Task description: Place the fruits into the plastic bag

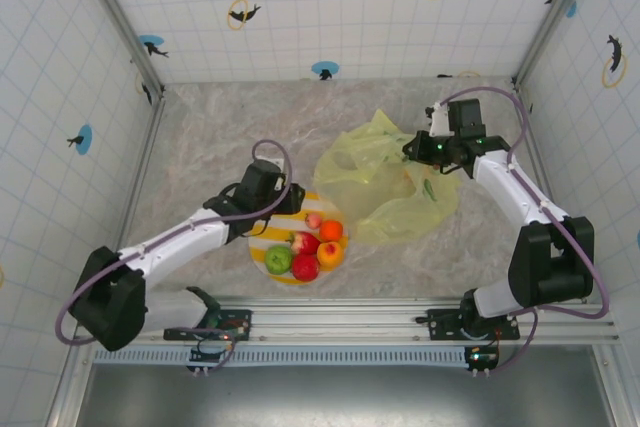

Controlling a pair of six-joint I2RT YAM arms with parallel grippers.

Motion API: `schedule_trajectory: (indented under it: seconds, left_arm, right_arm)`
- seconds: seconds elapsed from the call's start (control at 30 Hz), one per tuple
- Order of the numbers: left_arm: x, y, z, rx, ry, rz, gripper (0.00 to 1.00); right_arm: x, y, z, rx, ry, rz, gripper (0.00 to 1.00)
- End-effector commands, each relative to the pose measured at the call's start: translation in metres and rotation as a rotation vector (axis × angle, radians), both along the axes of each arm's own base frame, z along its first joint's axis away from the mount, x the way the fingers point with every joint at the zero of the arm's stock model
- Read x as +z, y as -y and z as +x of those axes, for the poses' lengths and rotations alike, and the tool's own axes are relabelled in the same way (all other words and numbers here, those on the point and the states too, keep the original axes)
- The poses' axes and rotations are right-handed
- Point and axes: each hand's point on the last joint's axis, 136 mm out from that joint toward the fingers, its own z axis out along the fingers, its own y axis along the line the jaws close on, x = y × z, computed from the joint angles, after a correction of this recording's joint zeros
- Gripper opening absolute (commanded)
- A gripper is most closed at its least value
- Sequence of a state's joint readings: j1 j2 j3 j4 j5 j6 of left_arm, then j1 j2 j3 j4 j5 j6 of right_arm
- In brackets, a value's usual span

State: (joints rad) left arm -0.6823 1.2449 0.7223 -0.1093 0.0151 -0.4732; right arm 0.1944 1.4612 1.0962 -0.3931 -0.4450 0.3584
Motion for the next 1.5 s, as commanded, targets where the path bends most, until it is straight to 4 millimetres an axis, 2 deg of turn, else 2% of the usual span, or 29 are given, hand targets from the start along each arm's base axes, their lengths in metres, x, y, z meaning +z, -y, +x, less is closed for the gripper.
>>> schedule_trajectory:
  seconds: [0.0, 0.1, 0.27, 0.3, 0.37, 0.47, 0.63, 0.83, 1.07, 1.37, 1.47]
  left_arm:
    - [0.030, 0.051, -0.006, -0.203, 0.105, -0.066, 0.55]
    - [0.027, 0.084, -0.015, -0.325, 0.112, -0.027, 0.54]
    - [0.008, 0.123, -0.021, -0.490, 0.108, 0.037, 0.53]
    - [0.012, 0.135, -0.019, -0.518, 0.121, 0.038, 0.52]
    - [0.004, 0.150, -0.020, -0.576, 0.112, 0.064, 0.52]
    - [-0.007, 0.172, -0.016, -0.626, 0.104, 0.077, 0.52]
    - [-0.019, 0.198, 0.003, -0.626, 0.119, 0.082, 0.52]
    - [-0.020, 0.209, 0.043, -0.460, 0.217, 0.053, 0.52]
    - [-0.022, 0.213, 0.074, -0.254, 0.286, -0.082, 0.55]
    - [-0.036, 0.226, 0.096, -0.157, 0.293, -0.185, 0.56]
    - [-0.041, 0.230, 0.099, -0.154, 0.296, -0.200, 0.60]
  right_arm:
    - [0.000, -0.001, 0.003, 0.003, 0.006, 0.014, 0.06]
    - [0.002, 0.000, 0.004, 0.001, 0.009, 0.015, 0.06]
    - [0.004, -0.001, 0.004, 0.003, 0.009, 0.022, 0.06]
    - [0.004, -0.002, 0.004, 0.005, 0.008, 0.026, 0.06]
    - [0.004, -0.002, 0.004, 0.003, 0.002, 0.035, 0.06]
    - [0.004, -0.005, 0.005, 0.004, -0.003, 0.061, 0.06]
    - [0.002, -0.010, 0.002, 0.006, -0.022, 0.105, 0.05]
    - [0.000, -0.012, -0.001, 0.000, -0.032, 0.138, 0.05]
    - [-0.002, -0.013, -0.001, 0.003, -0.037, 0.145, 0.05]
    - [-0.001, -0.010, 0.002, -0.004, -0.039, 0.152, 0.05]
    - [-0.002, -0.007, 0.003, -0.009, -0.038, 0.153, 0.05]
